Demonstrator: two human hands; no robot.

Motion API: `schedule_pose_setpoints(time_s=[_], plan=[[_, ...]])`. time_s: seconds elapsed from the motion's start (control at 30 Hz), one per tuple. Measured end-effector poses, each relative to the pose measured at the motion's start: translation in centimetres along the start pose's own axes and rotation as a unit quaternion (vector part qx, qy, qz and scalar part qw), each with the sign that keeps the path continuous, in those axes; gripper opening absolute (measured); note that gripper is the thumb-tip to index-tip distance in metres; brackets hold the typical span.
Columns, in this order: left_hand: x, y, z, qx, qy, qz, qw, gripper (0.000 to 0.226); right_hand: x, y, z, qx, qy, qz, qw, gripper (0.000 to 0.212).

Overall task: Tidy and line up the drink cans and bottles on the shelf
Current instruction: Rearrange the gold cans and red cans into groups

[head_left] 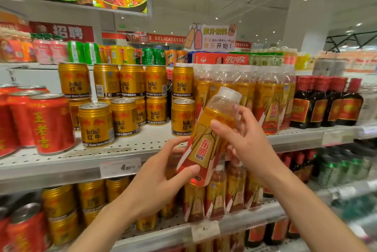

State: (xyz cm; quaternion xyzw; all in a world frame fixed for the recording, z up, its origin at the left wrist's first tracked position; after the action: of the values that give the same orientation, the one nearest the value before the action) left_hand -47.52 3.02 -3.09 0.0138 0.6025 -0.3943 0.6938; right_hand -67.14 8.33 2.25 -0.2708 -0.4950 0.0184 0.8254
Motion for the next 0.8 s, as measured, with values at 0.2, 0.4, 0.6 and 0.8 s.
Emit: schedule_pose_setpoints(time_s=[0.2,0.4,0.6,0.8], plan=[[-2.0,-3.2,0.4,-0.033,-0.054,-0.033,0.997,0.060,3.0,-3.1,0.8,0.010,0.071,0.045,0.996,0.074],[-2.3,-6.2,0.8,-0.077,-0.093,-0.069,0.990,0.081,3.7,-6.5,1.1,0.020,0.120,0.066,0.990,0.066],[-2.2,-7.0,-0.4,-0.098,-0.128,-0.070,0.984,0.074,2.5,-7.6,1.2,0.019,0.193,0.087,0.977,0.082],[-1.9,-7.5,-1.5,-0.132,-0.146,-0.074,0.978,0.070,1.7,-7.7,1.7,-0.004,0.250,0.123,0.960,0.089]])
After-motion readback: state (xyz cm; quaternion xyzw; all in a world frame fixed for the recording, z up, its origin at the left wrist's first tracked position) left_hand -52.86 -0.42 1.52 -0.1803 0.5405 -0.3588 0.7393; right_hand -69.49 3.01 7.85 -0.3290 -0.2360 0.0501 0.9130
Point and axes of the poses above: each hand's wrist, its own y-axis away from the middle knuckle, its own z-axis out of the back of the hand, x = y × z, the point moved 3 cm from there along -y, towards the middle knuckle, and after that the axes turned 15 degrees about y, right-handed, at the moved point
